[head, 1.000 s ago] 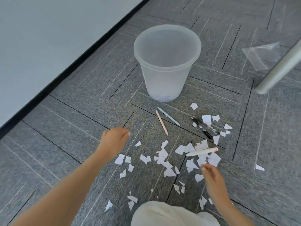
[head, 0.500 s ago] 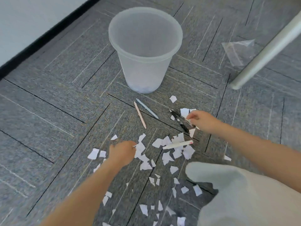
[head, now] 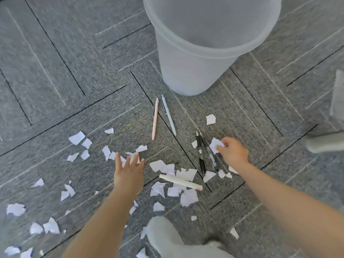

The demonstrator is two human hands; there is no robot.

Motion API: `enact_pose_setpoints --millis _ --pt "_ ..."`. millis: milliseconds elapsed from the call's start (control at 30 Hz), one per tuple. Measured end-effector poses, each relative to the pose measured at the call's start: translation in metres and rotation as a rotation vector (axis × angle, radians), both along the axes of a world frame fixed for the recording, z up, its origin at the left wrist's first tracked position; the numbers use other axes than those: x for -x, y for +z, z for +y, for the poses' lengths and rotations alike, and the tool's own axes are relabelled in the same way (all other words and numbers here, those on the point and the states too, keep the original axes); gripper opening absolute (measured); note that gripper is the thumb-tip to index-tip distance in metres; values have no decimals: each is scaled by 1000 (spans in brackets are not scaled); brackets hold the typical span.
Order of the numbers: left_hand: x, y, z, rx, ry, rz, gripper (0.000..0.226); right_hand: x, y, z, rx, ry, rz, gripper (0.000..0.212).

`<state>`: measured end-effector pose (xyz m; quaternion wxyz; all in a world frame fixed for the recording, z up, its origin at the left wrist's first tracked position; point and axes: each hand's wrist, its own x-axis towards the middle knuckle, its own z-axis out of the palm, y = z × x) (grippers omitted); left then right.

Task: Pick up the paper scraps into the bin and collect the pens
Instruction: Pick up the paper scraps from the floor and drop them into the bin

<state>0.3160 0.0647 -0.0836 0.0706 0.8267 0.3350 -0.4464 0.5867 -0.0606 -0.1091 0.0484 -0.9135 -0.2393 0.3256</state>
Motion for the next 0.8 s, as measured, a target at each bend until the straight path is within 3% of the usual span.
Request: enact_pose_setpoints --millis 133,200,367,533,700,800 --pt "5 -1 -8 -16 45 9 64 -32 11 24 -258 -22 153 15" --pt "10 -3 -7 -14 29 -11 70 -50 9 44 -277 72 153 12" --pt "16 -12 -15 -17 116 -84 71 -53 -10 72 -216 230 35 43" --pt "22 -14 -13 -3 84 -91 81 -43 -27 62 -205 316 -210 33" --pt "18 -15 -8 -102 -70 -173 66 -40 -21 54 -179 354 -223 35" --pt "8 -12 8 -86 -165 -223 46 -36 -6 34 -266 207 -104 19"
